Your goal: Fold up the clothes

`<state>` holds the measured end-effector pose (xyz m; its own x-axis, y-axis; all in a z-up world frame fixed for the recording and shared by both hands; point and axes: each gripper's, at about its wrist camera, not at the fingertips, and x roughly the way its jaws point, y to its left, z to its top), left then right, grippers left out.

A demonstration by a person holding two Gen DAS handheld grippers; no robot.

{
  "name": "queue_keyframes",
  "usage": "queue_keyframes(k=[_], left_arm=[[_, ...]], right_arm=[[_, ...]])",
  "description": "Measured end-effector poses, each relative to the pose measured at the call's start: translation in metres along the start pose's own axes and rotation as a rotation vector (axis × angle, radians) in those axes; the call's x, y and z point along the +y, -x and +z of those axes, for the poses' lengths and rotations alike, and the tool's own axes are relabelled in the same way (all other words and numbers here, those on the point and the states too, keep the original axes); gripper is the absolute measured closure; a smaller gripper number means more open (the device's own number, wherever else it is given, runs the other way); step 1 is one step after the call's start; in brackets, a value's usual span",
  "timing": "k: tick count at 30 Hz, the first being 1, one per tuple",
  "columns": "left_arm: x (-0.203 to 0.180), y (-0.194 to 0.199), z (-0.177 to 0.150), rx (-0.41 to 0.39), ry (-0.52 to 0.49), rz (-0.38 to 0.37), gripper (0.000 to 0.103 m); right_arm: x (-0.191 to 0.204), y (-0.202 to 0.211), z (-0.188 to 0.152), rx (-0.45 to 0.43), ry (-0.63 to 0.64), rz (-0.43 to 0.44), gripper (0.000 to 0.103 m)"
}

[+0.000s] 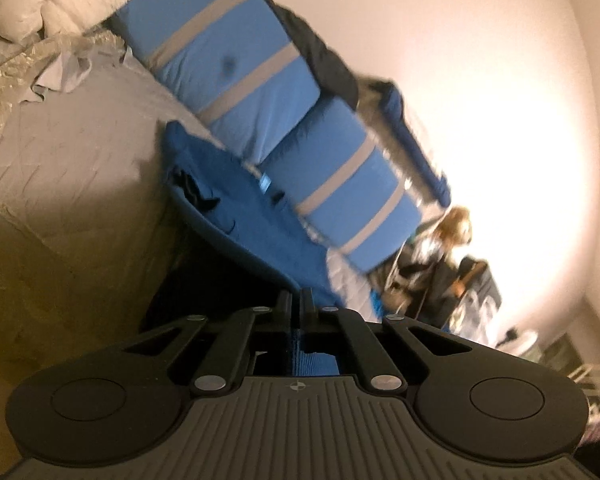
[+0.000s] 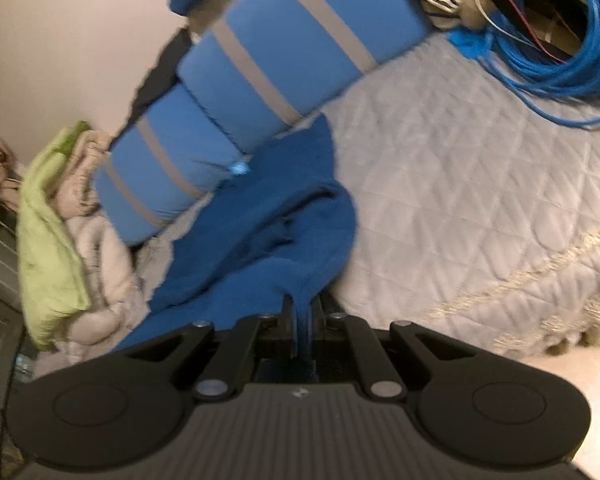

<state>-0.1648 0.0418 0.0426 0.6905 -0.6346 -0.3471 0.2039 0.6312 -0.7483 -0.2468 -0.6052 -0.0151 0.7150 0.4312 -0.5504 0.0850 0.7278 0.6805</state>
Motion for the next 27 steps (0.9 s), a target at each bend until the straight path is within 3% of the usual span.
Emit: queue_keyframes(k=[7,13,20,27], left_arm=[[-0.007,-0.012,0.021,-0.060,0.014,-0.008,0.100],[-0.017,-0.017,0.035,-0.092,-0.020,-0.028,0.100],[-0.026,0.001,0.041,-0.202,0.015,-0.101,0.101],[-0.063,0.031,0.042,-0.301,-0.044,-0.168,0.101]], right_arm=[[0.010,0.003,0.018,-0.044,-0.060,0.150,0.099],[0.023,0.002,0.036,-0.095,-0.043,0.192,0.099],[0.028,0.021,0.040,-0.176,-0.101,0.278,0.099],[0.043,0.055,0.037,-0.257,-0.116,0.390,0.099]])
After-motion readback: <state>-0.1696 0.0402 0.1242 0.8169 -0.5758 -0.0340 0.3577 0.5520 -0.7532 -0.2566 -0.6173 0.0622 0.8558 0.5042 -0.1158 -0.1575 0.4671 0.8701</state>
